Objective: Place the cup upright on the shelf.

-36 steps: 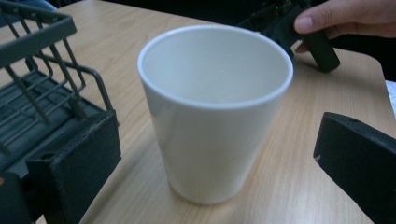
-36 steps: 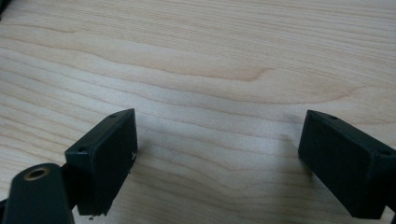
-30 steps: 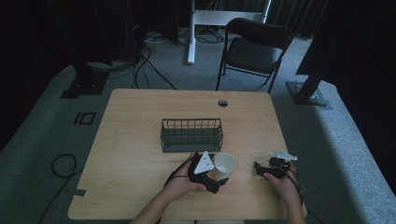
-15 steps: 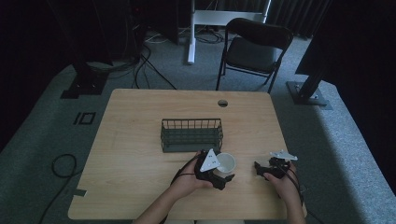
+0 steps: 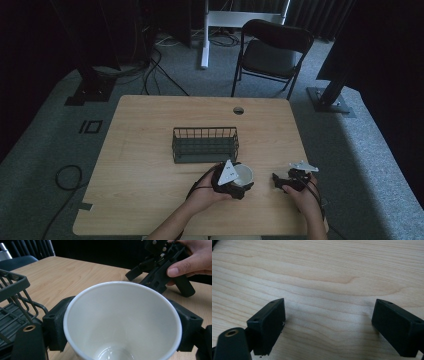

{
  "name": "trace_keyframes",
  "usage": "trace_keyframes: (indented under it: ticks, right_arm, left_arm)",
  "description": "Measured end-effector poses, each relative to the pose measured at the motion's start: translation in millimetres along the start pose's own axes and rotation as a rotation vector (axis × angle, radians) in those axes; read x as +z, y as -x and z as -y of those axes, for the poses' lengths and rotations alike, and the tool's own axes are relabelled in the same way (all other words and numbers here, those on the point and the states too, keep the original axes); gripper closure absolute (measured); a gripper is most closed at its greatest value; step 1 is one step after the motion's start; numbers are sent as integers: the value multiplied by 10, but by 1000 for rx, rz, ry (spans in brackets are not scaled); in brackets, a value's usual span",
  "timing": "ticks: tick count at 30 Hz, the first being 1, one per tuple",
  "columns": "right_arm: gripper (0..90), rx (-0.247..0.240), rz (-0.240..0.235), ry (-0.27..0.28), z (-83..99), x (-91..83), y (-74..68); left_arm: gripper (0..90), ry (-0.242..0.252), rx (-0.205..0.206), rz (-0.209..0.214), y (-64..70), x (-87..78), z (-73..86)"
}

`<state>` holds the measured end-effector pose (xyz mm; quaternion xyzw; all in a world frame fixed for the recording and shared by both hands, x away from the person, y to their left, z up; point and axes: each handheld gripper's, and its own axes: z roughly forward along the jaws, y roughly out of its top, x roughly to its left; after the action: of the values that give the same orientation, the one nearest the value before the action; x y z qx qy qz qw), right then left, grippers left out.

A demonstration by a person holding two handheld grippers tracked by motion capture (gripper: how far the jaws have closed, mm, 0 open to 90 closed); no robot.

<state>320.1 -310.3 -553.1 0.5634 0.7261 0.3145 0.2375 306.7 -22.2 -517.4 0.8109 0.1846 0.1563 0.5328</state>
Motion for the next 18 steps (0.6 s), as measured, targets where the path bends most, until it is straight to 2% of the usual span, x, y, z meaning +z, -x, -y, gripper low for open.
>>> trace_keyframes:
  ticks: [3, 10, 18]
  right_arm:
    - [114, 0, 0, 0, 0, 0, 0]
    - [114, 1, 0, -1, 0, 0, 0]
    - [114, 1, 0, -1, 0, -1, -1]
  left_arm:
    - [201, -10, 0, -7, 2, -10, -13]
    - [201, 0, 2, -7, -23, -79, -69]
    - [202, 27, 12, 3, -41, -191, -228]
